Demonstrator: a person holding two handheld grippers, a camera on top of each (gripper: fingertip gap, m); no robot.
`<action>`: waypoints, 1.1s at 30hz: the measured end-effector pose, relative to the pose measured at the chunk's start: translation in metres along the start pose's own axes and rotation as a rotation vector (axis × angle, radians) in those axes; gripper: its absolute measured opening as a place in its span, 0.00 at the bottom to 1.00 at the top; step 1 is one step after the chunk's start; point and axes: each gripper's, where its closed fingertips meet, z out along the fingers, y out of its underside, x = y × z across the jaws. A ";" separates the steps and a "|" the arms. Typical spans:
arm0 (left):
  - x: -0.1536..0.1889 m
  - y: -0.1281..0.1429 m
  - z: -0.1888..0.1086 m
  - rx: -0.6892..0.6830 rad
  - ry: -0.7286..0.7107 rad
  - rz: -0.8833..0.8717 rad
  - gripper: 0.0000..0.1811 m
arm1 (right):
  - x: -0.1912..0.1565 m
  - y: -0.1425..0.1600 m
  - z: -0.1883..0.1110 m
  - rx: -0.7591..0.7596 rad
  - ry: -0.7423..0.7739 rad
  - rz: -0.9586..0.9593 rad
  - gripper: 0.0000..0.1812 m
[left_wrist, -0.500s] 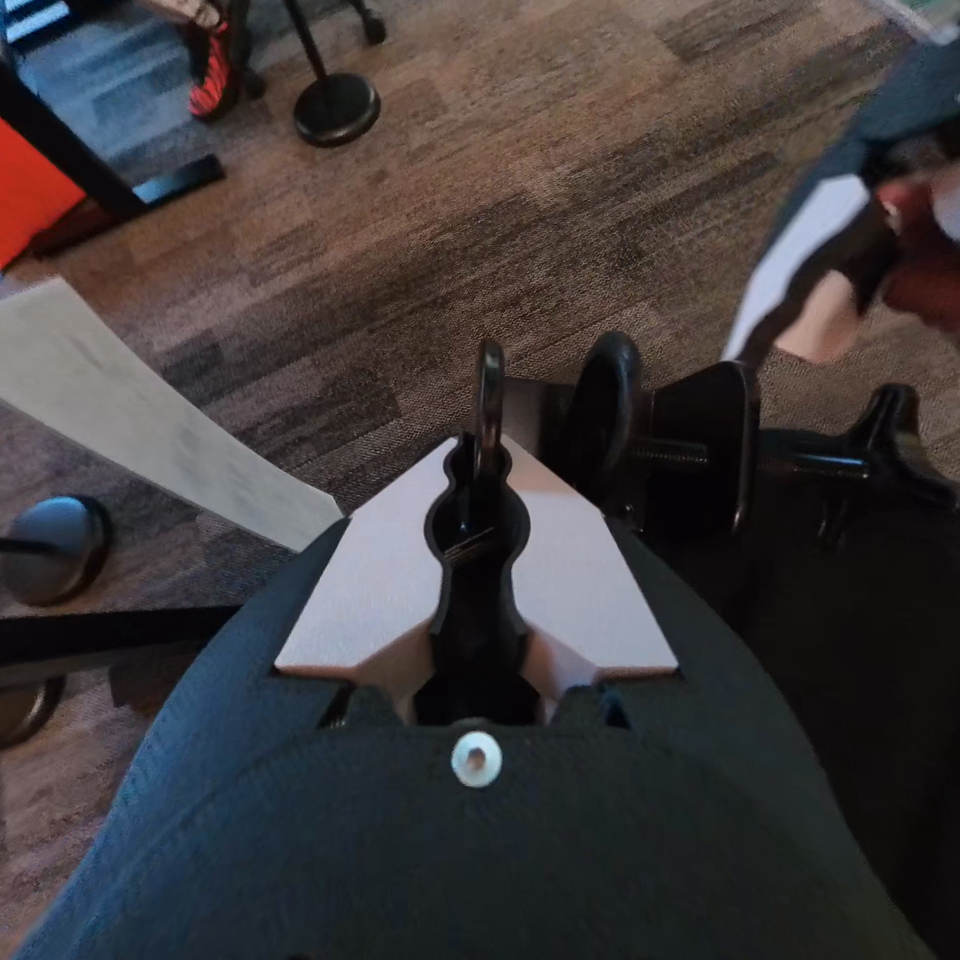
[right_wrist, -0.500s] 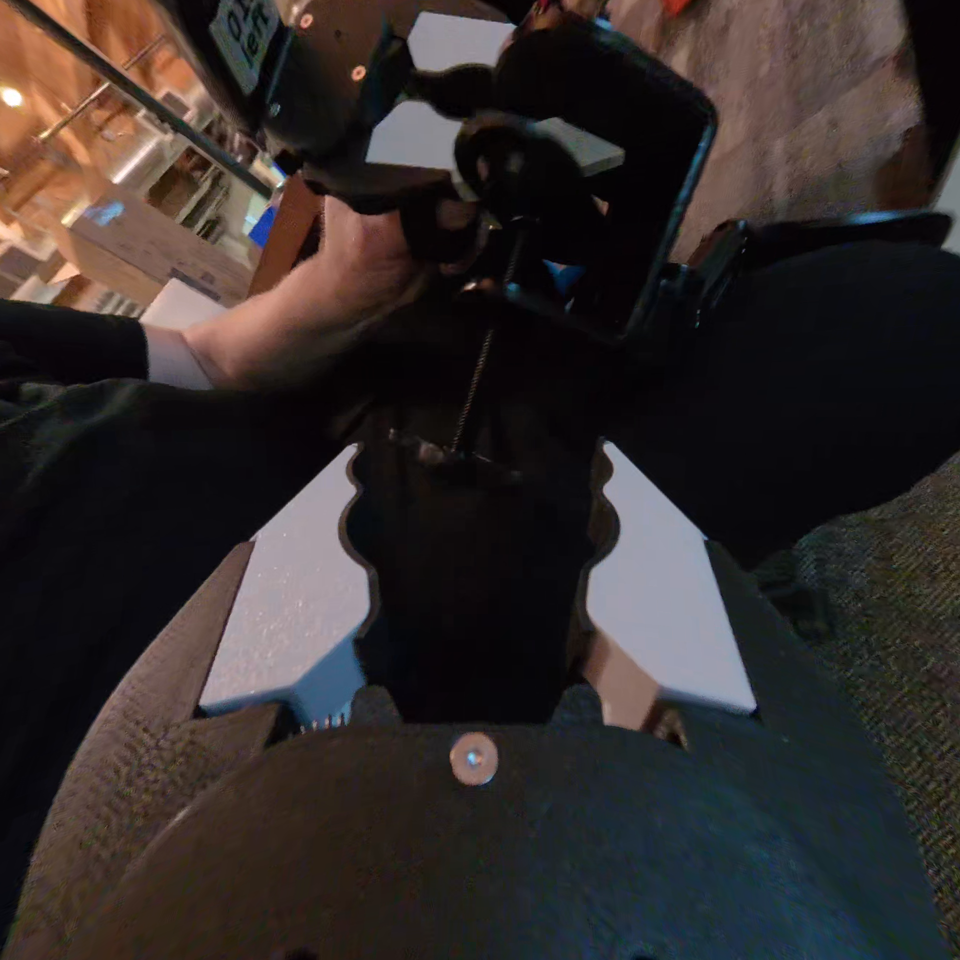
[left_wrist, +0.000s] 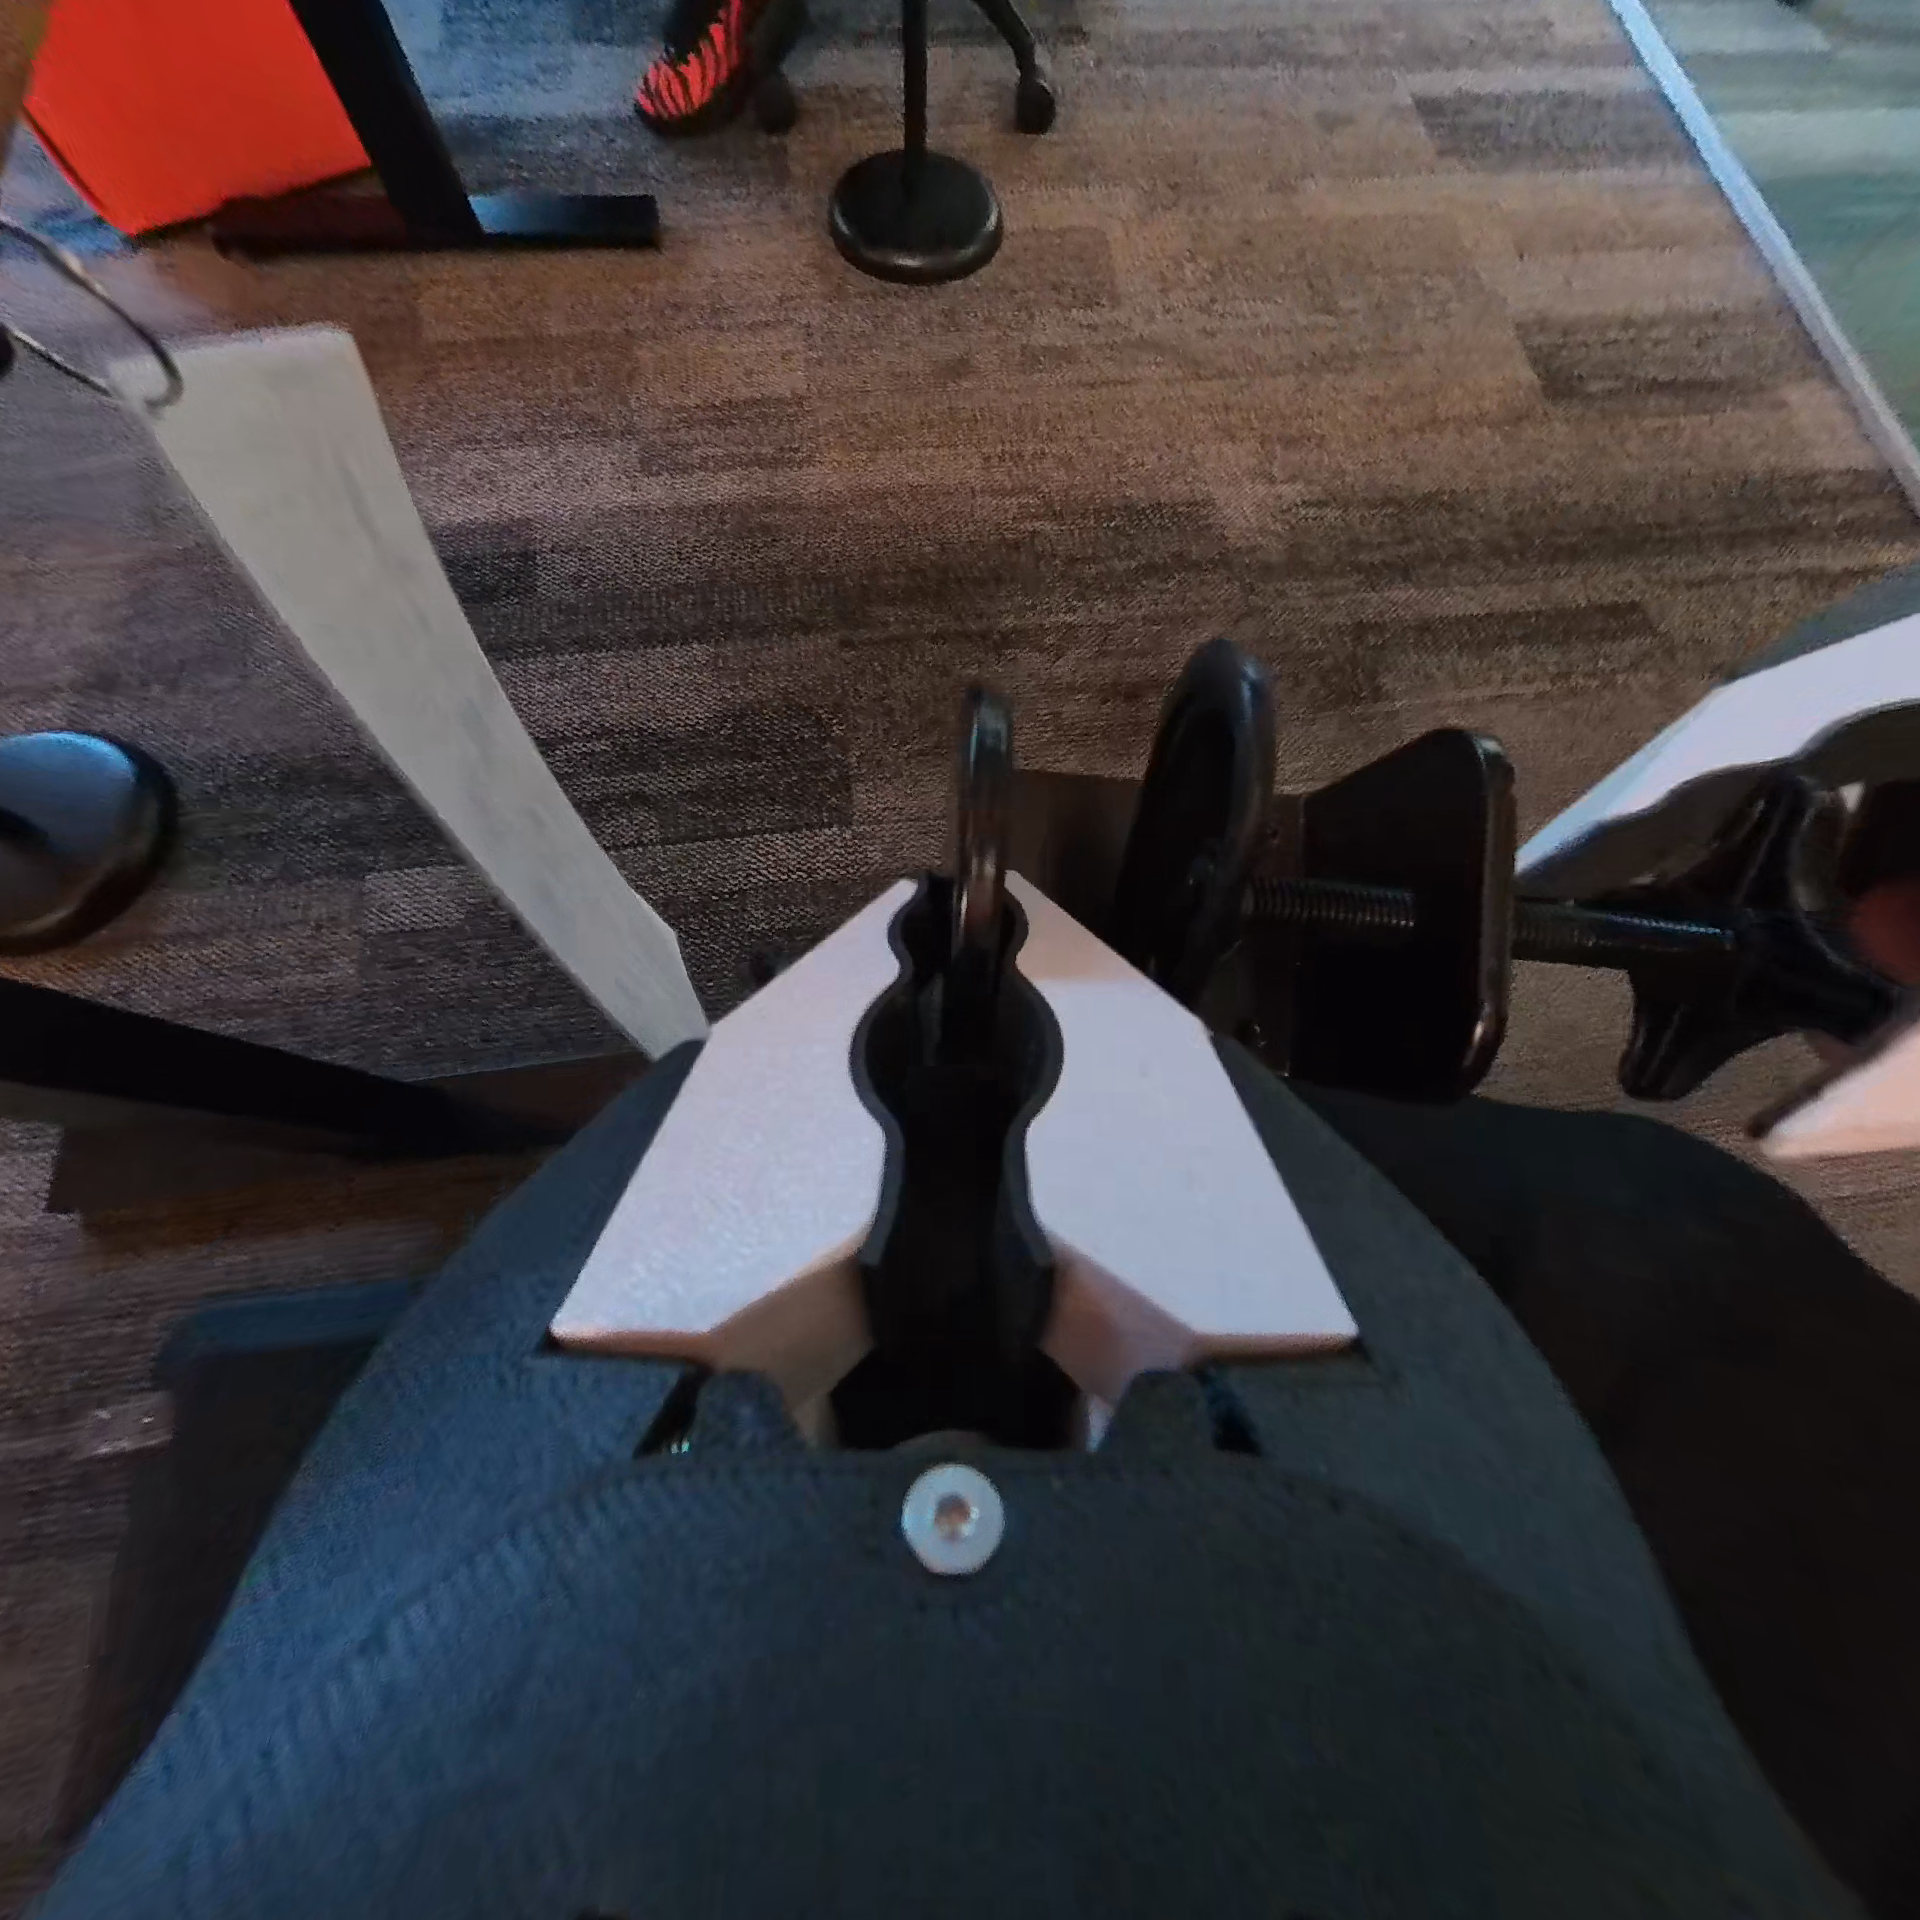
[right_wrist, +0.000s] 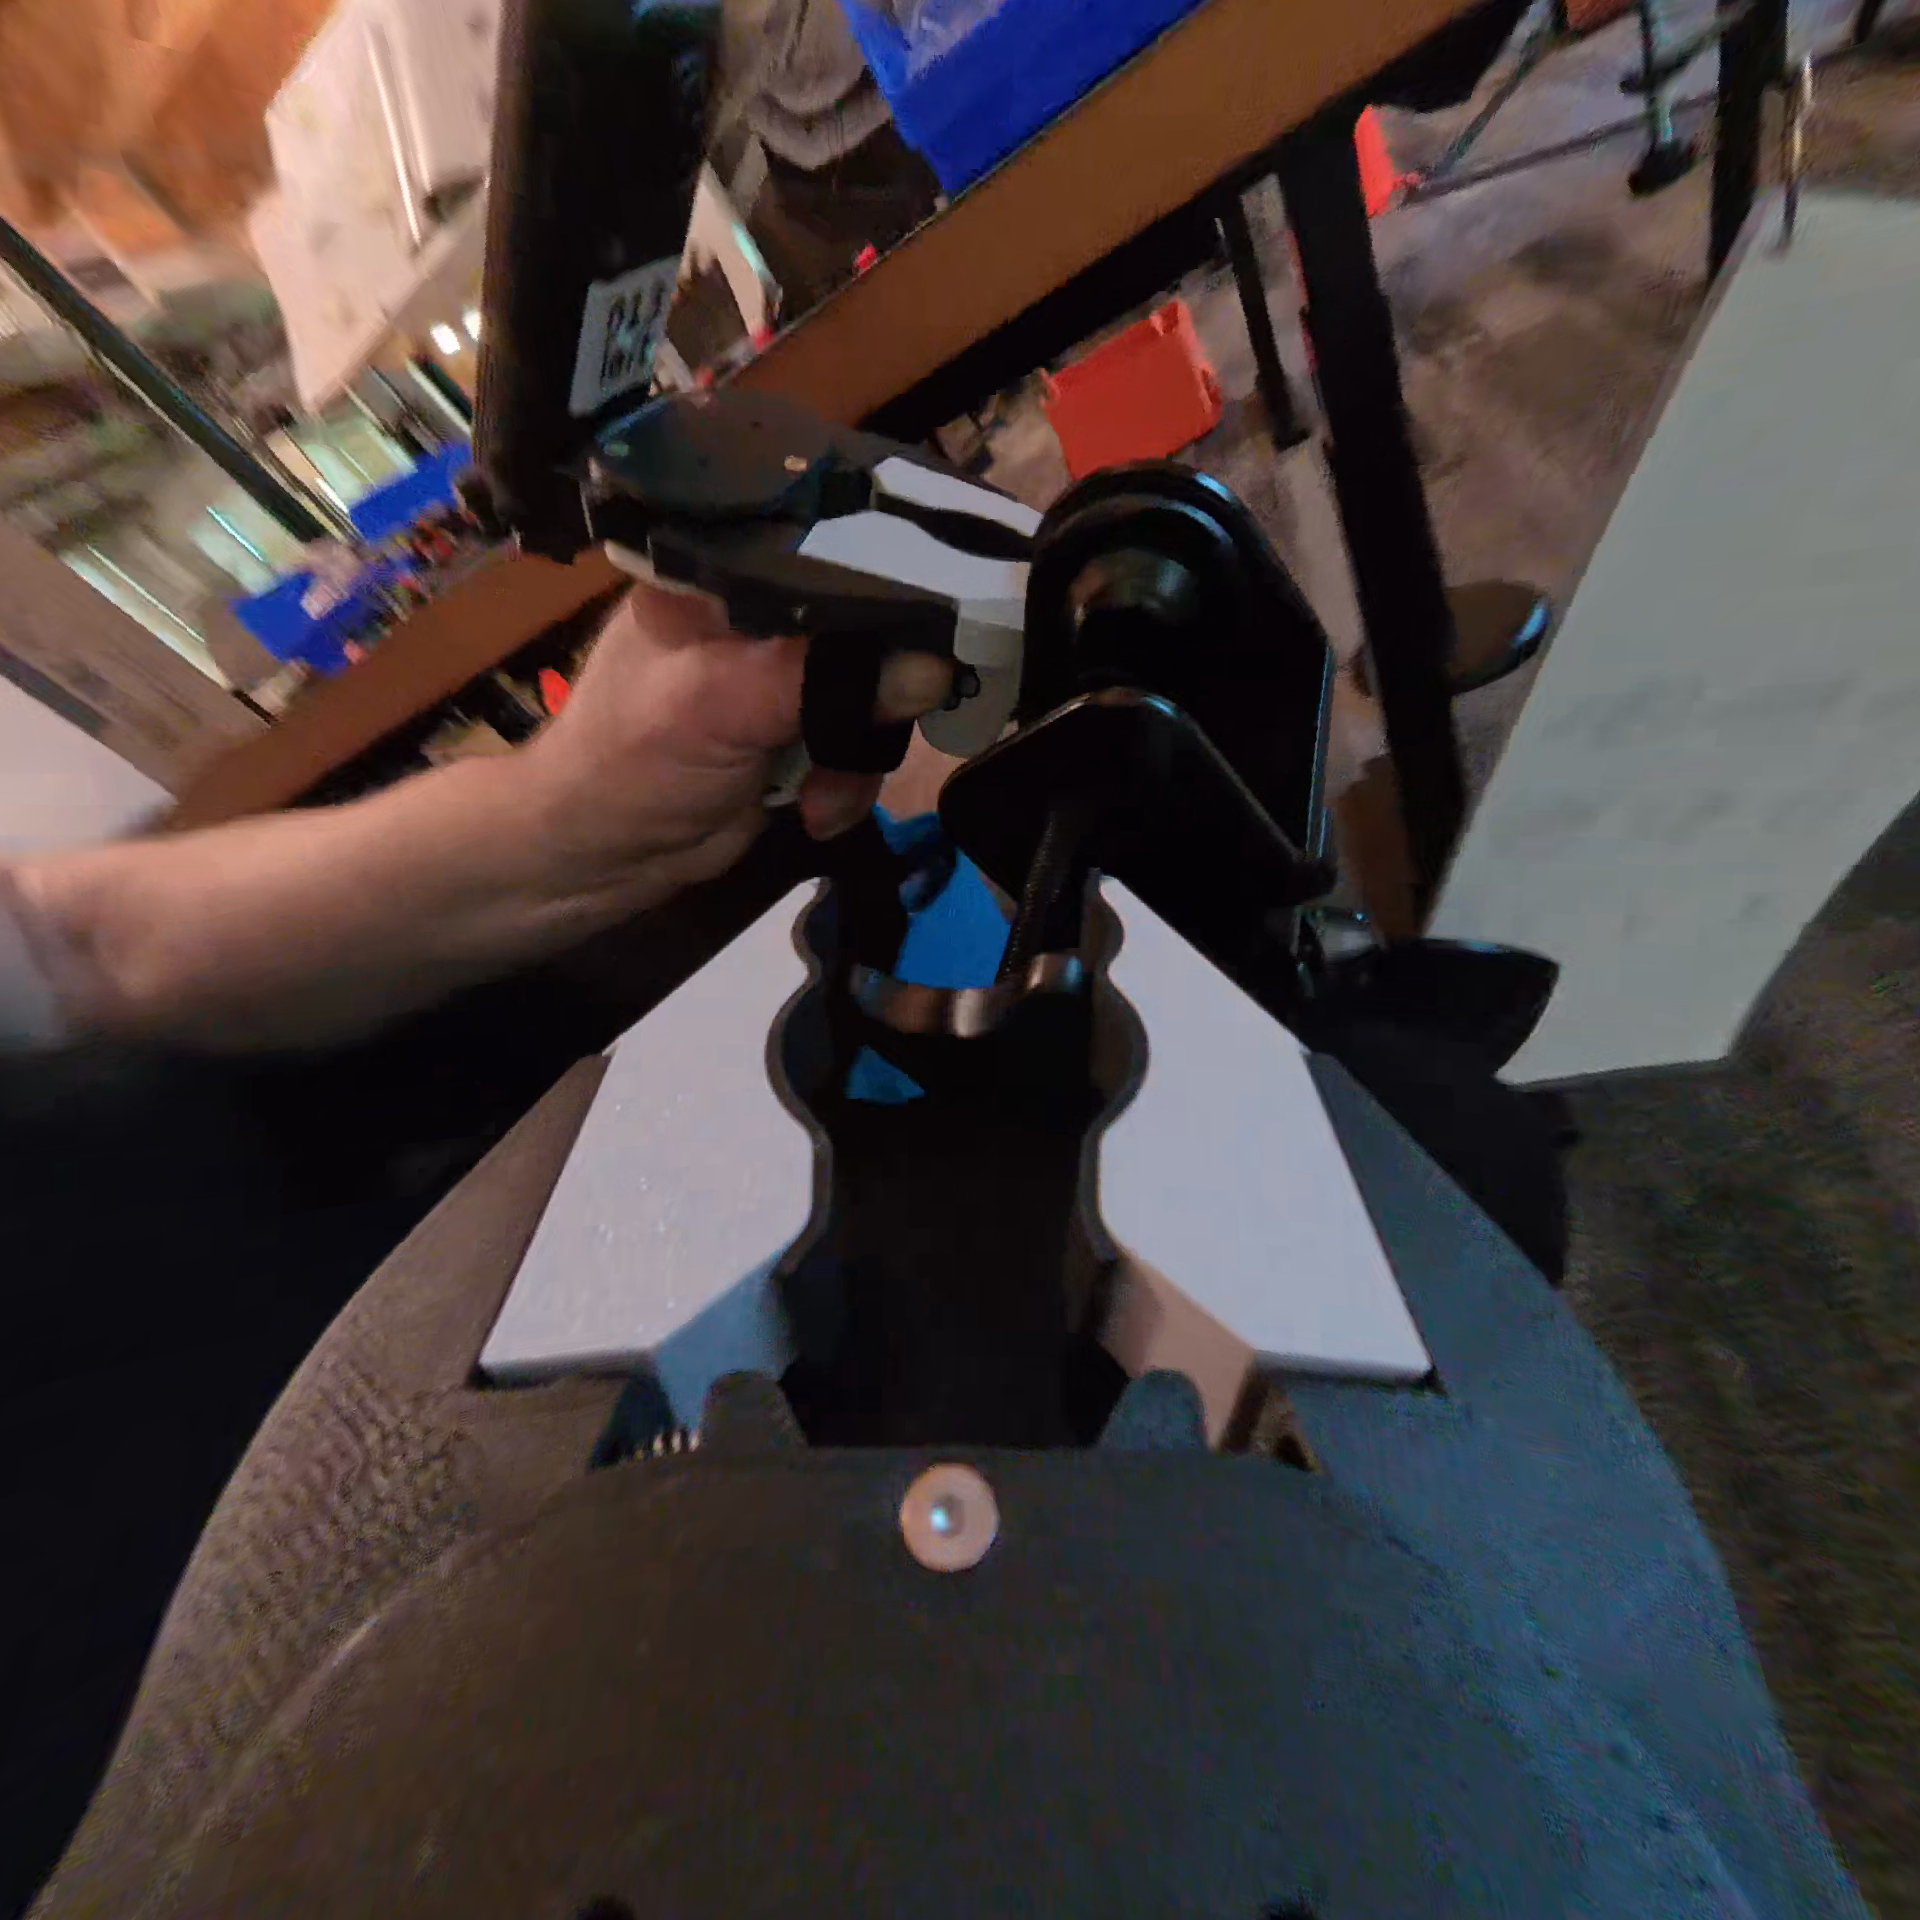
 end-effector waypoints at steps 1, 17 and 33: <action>-0.003 -0.001 0.001 0.001 0.012 -0.020 0.04 | 0.000 -0.002 0.002 -0.020 0.015 -0.042 0.25; -0.016 -0.007 0.021 -0.012 0.087 -0.134 0.02 | 0.044 -0.013 -0.013 -0.473 0.604 -1.358 0.20; -0.023 -0.017 0.040 0.032 0.032 -0.152 0.03 | 0.052 -0.024 -0.013 0.078 0.112 0.217 0.28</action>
